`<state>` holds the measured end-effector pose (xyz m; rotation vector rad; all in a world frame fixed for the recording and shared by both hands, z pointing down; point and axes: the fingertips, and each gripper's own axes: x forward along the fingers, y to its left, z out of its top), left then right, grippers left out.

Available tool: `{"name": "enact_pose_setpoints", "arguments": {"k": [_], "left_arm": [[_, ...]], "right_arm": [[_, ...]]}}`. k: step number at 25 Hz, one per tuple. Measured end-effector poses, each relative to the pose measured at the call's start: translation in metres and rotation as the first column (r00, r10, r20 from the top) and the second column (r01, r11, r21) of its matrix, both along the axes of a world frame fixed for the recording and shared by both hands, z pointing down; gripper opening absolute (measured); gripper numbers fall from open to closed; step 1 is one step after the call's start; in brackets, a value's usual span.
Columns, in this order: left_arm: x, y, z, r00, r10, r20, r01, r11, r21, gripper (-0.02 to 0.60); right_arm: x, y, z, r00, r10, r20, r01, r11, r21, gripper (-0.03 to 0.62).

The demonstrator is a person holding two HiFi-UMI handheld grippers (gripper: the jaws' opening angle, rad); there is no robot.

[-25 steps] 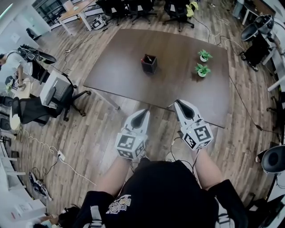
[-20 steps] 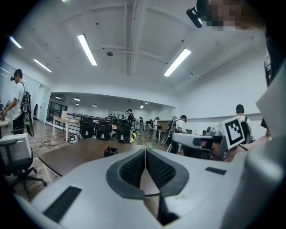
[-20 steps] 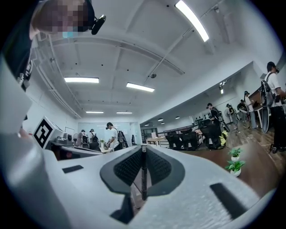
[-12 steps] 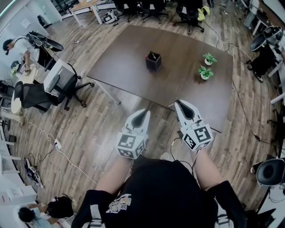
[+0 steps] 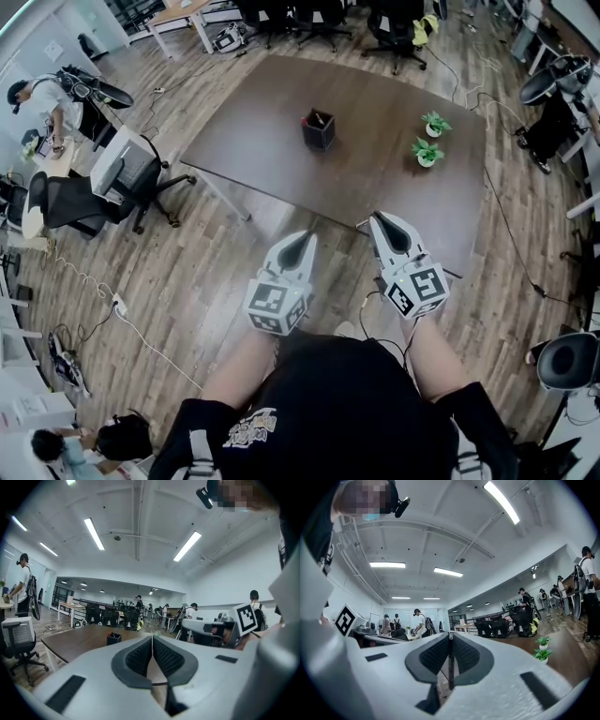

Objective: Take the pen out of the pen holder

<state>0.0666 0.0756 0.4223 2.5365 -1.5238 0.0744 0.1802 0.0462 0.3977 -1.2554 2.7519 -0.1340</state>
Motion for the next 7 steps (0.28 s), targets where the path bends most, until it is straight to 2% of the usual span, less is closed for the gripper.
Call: {"name": "enact_pose_setpoints", "arguments": {"k": [7], "left_arm": [[-0.0070,0.0011,-0.0030,1.000,-0.002,0.003,0.002,1.000,0.003,0.011]], "right_arm": [[-0.0068,0.0019,-0.0047,1.000,-0.002,0.002,0.002,1.000,0.002,0.031]]}}
